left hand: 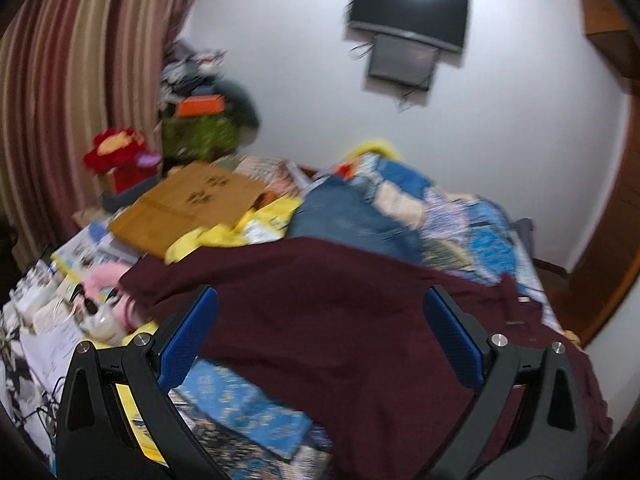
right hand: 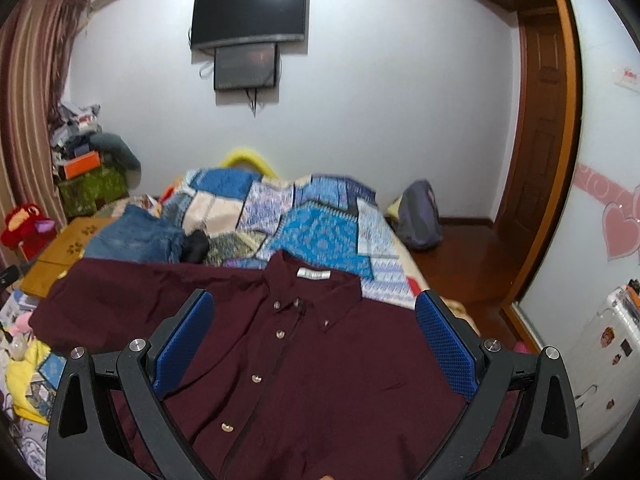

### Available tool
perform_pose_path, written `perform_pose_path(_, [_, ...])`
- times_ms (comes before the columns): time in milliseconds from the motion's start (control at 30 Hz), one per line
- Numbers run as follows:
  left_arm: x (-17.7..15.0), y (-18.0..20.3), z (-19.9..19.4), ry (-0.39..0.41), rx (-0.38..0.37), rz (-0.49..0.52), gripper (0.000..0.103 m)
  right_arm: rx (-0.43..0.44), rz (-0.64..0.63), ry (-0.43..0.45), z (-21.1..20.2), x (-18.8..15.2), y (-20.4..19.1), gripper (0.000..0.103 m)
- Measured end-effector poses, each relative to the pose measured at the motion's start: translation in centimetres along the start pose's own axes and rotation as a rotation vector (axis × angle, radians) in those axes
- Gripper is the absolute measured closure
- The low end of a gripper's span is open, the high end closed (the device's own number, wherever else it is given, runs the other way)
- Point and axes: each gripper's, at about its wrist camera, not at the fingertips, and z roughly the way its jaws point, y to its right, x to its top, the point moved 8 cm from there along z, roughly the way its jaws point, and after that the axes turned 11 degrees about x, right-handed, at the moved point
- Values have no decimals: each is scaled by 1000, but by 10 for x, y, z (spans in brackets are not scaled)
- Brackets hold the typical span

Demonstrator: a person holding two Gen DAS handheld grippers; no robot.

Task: Fold large clothes
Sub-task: 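Grasp the maroon shirt's sleeve with the left gripper and lift it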

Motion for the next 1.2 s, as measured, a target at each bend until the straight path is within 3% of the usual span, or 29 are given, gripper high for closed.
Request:
perform_pose_path(133, [-17, -41, 51, -128, 13, -55, 0, 10, 7, -98, 28, -13, 2, 3])
perform_pose_path(400, [-70, -115, 147, -434, -94, -314, 1, 12, 28, -223, 59, -36, 3, 3])
perform_pose_path(533, [-84, -136, 170, -495, -171, -436, 1, 8, 30, -261, 71, -43, 3, 3])
perform_pose_path(700, [-101, -154, 203, -558, -229, -601, 11, -2, 26, -299, 82, -47, 4, 3])
perform_pose_path(800, [-104, -158, 216, -558, -229, -634, 12, -10, 21, -308, 84, -48, 5, 3])
perform_pose_path(900, [-100, -158, 224, -510, -189, -624, 13, -10, 23, -312, 86, -47, 5, 3])
perform_pose_path(967, [-94, -161, 226, -467, -147, -629, 20, -11, 19, -313, 87, -46, 3, 3])
perform_pose_path(1067, [-88, -164, 230, -437, -103, -616, 47, -9, 15, -311, 85, -44, 2, 3])
perform_pose_path(1133, [-83, -164, 230, -431, -61, -582, 74, -6, 15, -306, 83, -42, 1, 3])
perform_pose_path(1200, [-73, -164, 226, -400, -36, -526, 92, 0, 17, -300, 80, -40, 2, 3])
